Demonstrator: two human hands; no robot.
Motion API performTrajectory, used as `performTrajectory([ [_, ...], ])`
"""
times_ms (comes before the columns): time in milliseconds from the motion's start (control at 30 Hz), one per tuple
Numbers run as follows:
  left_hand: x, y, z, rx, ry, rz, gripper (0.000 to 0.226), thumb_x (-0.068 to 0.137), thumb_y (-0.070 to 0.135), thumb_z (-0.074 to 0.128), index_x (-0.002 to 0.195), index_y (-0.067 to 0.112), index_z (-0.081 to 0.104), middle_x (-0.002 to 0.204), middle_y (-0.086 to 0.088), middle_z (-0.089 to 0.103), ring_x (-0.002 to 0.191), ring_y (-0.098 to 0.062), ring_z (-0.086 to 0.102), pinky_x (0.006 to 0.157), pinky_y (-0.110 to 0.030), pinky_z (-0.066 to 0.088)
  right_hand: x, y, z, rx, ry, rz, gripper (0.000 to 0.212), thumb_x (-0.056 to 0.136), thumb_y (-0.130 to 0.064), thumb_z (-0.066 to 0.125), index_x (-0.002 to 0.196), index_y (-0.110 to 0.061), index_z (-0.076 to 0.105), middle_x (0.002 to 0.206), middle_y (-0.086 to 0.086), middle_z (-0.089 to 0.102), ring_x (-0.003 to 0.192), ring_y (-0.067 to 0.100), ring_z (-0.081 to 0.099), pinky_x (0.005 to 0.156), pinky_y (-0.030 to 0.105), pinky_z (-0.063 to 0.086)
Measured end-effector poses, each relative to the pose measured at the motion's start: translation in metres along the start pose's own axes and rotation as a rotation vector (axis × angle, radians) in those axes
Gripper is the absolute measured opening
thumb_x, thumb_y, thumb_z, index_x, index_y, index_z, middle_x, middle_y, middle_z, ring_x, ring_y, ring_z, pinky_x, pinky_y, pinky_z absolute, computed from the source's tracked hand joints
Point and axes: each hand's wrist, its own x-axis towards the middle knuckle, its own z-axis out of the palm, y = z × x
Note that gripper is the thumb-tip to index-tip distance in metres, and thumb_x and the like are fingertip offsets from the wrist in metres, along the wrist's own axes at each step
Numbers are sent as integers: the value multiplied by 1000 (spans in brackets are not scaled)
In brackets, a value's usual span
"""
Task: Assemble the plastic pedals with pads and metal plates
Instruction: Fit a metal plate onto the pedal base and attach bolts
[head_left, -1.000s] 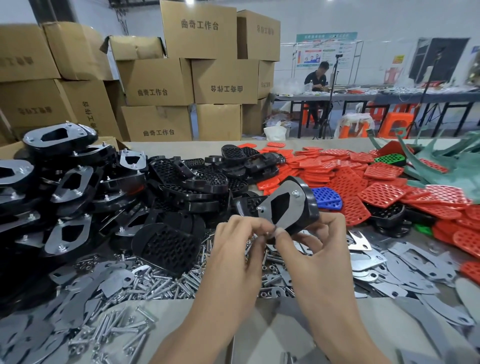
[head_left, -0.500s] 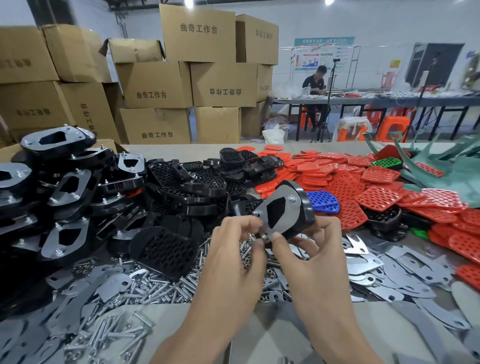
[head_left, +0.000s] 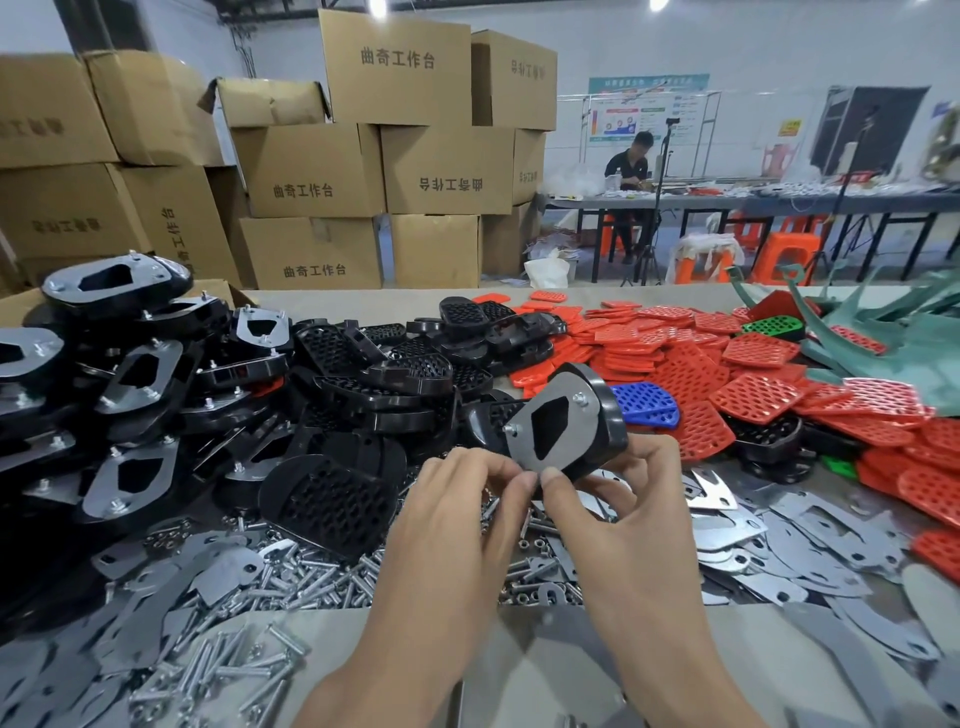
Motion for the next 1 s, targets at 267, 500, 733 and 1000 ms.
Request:
performTrajectory([
  [267, 1, 5, -2, -62, 14, 9, 5, 98, 40, 49, 101, 38, 52, 103, 26, 53, 104, -4, 53, 85, -21, 42, 1, 1, 0, 30, 5, -24, 37, 79, -17, 77, 86, -43, 52, 94, -11, 74, 90, 9, 72, 69, 17, 55],
  [500, 1, 2, -1, 81, -4, 154, 15, 97, 13, 57, 104, 26, 59, 102, 20, 54, 97, -8, 53, 81, -31, 46, 1, 1, 0, 17, 11, -27, 33, 75, -23, 74, 87, -43, 51, 92, -13, 73, 89, 7, 71, 68, 17, 54],
  [733, 1, 1, -1, -3, 6, -3, 29, 96, 58, 40, 95, 34, 57, 97, 22, 56, 96, -5, 55, 81, -30, 47, 0, 1, 0, 14, -26, -33, 33, 77, -22, 75, 88, -43, 52, 94, -14, 74, 92, 10, 72, 73, 18, 55],
  [1000, 1, -1, 2, -87, 18, 42, 7, 101, 39, 48, 105, 37, 54, 105, 23, 55, 103, -6, 58, 84, -25, 46, 1, 0, -2, -14, -5, -20, 33, 80, -23, 76, 90, -42, 51, 96, -15, 74, 94, 8, 71, 68, 20, 56],
])
